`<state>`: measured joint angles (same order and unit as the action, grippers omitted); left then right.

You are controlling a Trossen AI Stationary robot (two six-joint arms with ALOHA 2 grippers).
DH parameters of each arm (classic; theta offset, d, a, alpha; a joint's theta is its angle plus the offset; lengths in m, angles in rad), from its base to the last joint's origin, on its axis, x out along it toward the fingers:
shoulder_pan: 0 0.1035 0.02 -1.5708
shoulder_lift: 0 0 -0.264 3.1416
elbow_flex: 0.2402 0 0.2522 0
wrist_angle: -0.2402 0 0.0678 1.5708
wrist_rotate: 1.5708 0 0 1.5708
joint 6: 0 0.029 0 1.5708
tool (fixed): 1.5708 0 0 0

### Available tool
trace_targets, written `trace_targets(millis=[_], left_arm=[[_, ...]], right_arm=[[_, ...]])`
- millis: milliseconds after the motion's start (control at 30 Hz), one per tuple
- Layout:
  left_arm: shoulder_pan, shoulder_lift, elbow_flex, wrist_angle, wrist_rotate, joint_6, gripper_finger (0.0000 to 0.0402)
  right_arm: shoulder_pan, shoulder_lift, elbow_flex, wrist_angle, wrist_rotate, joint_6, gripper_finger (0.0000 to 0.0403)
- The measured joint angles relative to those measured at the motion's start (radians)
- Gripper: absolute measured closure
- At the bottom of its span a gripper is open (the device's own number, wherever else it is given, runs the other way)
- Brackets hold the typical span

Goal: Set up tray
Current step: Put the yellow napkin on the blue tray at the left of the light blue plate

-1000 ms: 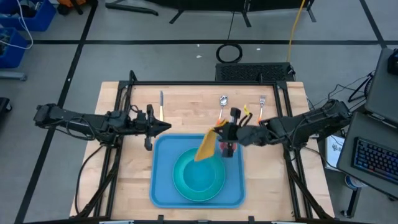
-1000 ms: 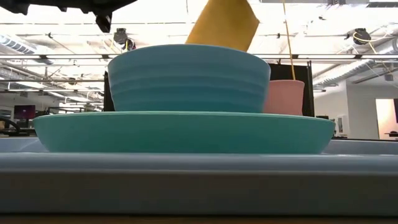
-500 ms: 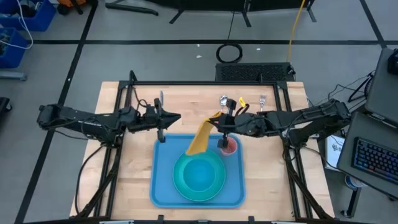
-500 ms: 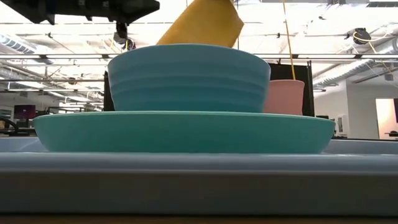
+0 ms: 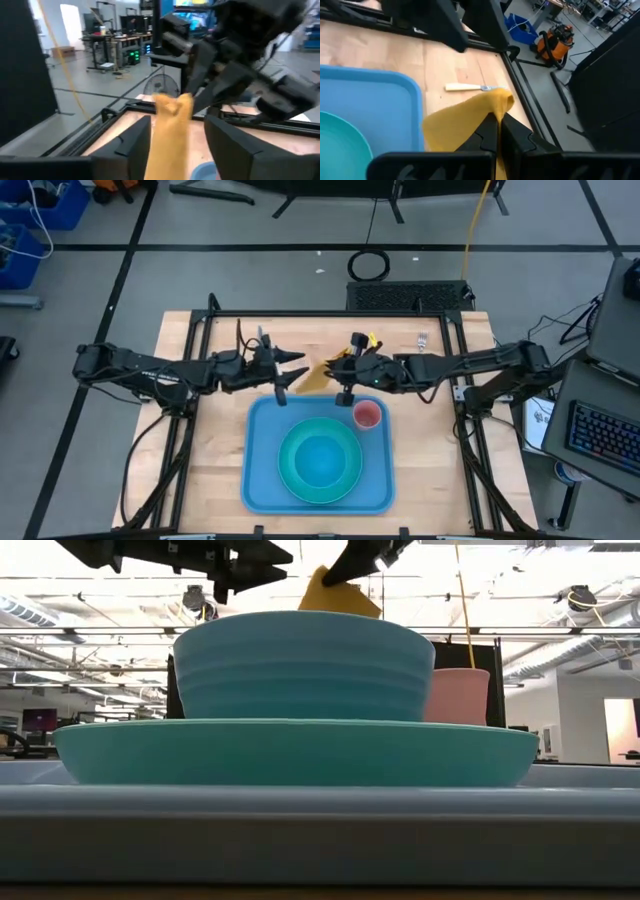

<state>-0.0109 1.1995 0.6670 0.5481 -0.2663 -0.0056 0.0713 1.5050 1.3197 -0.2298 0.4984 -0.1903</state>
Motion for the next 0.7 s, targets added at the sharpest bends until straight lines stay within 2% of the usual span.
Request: trace_targets(millis=[200,300,533,700], left_arm=[[-0.003,0.022,0.000,-0.026,0.063,0.003,0.0172],[-0.003,0.037,0.000,-0.031,0.063,0.005,0.0170],[-0.003,0.041,0.000,-0.018,0.017,0.042,0.0172],[-0.003,0.041,0.000,0.013,0.005,0.077,0.0171]], right_arm=[[-0.012,0.009,0.000,0.041,-0.009,-0.023,0.0403],[-0.018,0.012,0.000,0.064,-0.056,-0.023,0.0403],[-0.018,0.015,0.000,0.085,-0.060,-0.022,0.0403],[-0.018,0.015,0.000,0.091,-0.109,-0.023,0.0403]])
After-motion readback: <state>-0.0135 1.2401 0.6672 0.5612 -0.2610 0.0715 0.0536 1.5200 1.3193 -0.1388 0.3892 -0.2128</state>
